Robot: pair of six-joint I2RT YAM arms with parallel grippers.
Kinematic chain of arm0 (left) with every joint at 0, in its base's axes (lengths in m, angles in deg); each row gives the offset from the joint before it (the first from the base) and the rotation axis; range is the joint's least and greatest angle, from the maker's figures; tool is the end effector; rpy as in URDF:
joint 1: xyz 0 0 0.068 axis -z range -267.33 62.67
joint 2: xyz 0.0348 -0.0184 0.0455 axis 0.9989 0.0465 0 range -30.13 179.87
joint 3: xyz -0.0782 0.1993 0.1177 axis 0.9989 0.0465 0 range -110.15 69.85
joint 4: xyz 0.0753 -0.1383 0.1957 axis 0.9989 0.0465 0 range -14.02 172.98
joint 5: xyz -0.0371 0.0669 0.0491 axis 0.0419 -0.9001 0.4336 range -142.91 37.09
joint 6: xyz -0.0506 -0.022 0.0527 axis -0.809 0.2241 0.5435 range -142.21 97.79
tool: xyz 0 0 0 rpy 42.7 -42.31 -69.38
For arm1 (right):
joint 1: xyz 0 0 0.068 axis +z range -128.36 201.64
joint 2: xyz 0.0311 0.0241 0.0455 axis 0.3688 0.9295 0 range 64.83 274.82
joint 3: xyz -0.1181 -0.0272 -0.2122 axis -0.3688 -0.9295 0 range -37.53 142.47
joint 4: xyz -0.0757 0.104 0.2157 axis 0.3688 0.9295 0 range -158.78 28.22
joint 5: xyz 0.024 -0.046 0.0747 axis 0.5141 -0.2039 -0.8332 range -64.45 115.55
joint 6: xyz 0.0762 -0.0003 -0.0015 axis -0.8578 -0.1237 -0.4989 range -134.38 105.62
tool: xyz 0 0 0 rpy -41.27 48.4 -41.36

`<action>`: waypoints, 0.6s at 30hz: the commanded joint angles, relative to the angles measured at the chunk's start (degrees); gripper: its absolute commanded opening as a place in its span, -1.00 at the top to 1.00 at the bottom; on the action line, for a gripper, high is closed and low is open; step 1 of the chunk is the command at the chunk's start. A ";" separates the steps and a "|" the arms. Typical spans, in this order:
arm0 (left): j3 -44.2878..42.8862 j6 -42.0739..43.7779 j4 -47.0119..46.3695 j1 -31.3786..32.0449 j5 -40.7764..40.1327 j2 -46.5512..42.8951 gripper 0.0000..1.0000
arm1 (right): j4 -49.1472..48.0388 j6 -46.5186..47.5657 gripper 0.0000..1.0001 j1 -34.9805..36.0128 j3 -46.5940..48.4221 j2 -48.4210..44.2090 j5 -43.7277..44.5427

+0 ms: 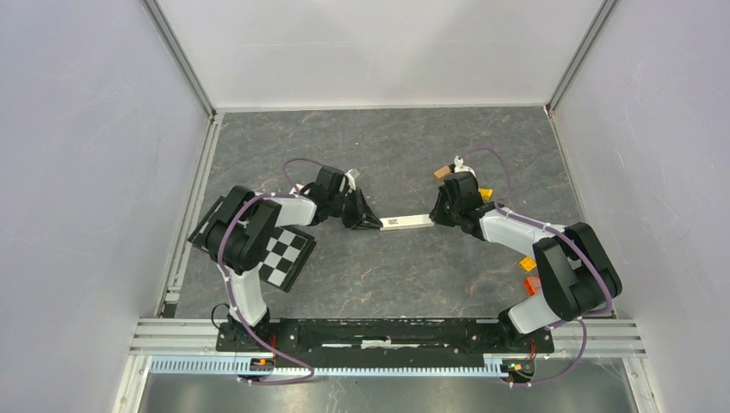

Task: Load the batteries into the remote control
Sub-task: Load the battery cover into the remote control.

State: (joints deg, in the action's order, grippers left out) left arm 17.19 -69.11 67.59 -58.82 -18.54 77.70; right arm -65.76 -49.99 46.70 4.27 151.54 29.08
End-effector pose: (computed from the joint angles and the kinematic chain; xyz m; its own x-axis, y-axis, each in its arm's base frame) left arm 0.3005 -0.2049 0.0860 -0.9733 -0.1572 -0.1675 0.0337 0.6236 -0.7810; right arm 0.2803 0.1265 0.1221 -0.7711 0.2810 -0.5713 0.0784 0.9324 0.3529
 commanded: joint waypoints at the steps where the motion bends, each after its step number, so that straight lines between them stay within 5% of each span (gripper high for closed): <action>1: -0.60 -1.87 -1.92 0.40 -0.33 2.65 0.73 | -1.86 -6.93 0.70 1.48 -3.55 2.39 -13.16; 11: -0.18 -3.69 -4.68 0.56 0.83 3.67 0.87 | -6.37 -12.46 0.79 2.41 -7.04 1.86 -16.67; 18: -2.79 1.92 5.67 -0.24 -8.57 -1.02 0.54 | -1.00 -1.24 0.57 -0.45 -1.40 -1.27 -3.28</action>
State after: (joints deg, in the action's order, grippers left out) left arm 16.88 -70.83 68.32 -59.98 -16.77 78.29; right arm -72.62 -56.42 45.17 0.88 151.21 27.96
